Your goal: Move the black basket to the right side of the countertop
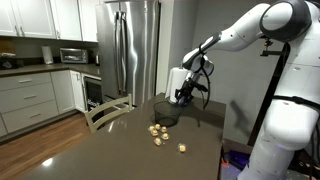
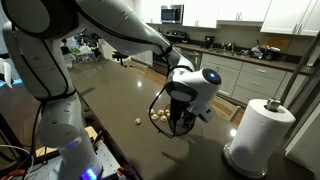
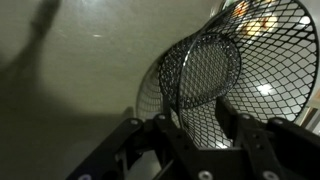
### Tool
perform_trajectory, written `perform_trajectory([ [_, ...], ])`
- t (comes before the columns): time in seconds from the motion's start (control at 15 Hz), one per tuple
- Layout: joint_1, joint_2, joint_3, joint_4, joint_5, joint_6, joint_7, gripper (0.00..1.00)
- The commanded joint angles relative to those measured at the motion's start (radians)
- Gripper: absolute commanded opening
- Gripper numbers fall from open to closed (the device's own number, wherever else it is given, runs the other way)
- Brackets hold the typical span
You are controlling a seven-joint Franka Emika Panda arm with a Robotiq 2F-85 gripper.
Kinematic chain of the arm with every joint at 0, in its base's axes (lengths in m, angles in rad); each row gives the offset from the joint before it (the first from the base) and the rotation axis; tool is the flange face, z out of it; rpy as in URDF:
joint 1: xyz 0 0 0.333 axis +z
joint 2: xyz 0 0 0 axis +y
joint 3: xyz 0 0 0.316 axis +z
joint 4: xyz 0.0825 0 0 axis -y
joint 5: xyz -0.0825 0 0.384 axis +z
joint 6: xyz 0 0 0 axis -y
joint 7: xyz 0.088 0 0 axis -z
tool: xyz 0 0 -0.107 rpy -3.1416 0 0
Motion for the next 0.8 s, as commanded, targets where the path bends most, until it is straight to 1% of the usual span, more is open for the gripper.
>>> perform_trajectory([
  [0.0,-0.010,-0.016,0.022,0.009,-0.028,-0.005,0.043,0.81],
  [0.13,-0.004,-0.034,0.032,0.001,-0.055,0.005,0.069,0.94],
  [0.2,0.002,-0.049,0.040,-0.007,-0.084,0.019,0.098,0.98],
  [0.27,0.004,-0.056,0.046,-0.008,-0.102,0.020,0.114,1.00],
  [0.53,0.015,-0.103,0.083,-0.019,-0.234,0.035,0.205,1.00],
  [0.67,0.020,-0.120,0.099,-0.021,-0.275,0.032,0.214,1.00],
  [0.73,0.026,-0.129,0.104,-0.022,-0.287,0.025,0.190,1.00],
])
